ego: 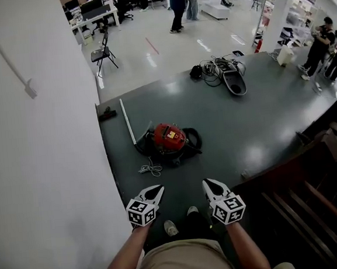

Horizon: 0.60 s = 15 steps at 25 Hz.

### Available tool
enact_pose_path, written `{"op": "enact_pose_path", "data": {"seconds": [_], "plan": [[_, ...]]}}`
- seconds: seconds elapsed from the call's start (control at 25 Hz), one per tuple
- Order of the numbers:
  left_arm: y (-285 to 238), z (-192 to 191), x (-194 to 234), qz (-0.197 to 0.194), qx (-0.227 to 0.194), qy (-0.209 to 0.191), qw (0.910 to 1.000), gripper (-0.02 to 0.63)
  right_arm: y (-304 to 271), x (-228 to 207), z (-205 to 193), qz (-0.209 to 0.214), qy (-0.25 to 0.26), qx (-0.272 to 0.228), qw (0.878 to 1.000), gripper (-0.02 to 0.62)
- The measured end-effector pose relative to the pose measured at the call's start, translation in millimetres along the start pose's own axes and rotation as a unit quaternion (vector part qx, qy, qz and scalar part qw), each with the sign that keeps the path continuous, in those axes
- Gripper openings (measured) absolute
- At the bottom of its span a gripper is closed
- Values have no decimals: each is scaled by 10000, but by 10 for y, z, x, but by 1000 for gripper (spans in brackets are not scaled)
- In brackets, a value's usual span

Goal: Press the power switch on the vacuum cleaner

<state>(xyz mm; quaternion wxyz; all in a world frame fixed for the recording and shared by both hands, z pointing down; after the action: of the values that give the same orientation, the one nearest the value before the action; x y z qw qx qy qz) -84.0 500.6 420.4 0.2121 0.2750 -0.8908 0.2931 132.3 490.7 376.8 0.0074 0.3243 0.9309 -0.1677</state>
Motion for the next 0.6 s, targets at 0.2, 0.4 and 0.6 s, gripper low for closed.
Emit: {"op": "enact_pose_path", "data": {"seconds": [0.2, 0.4, 0.6], "plan": [[-203, 274, -115, 44, 87, -99, 9999, 5, -187, -424, 122, -2, -93, 181, 9998, 12], [-485, 550, -161, 234, 103, -241, 9994, 5, -366, -912, 321, 236, -338, -15, 9991, 11], [-916, 684, -198, 305, 206, -384, 9986, 5, -543, -1376, 415, 374, -522, -182, 9978, 12]]}}
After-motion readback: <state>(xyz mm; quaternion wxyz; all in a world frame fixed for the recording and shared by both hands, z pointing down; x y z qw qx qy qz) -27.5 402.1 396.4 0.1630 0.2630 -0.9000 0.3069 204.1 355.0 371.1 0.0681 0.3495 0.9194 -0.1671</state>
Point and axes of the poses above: the fingertips, and each gripper's own axes: y backward along the fingers, x to its left, z out of its top, the point moved 4 cm from there along y, backward along the fingers, and after that the axes turned 15 degrees about y, right-handed, at the moved point
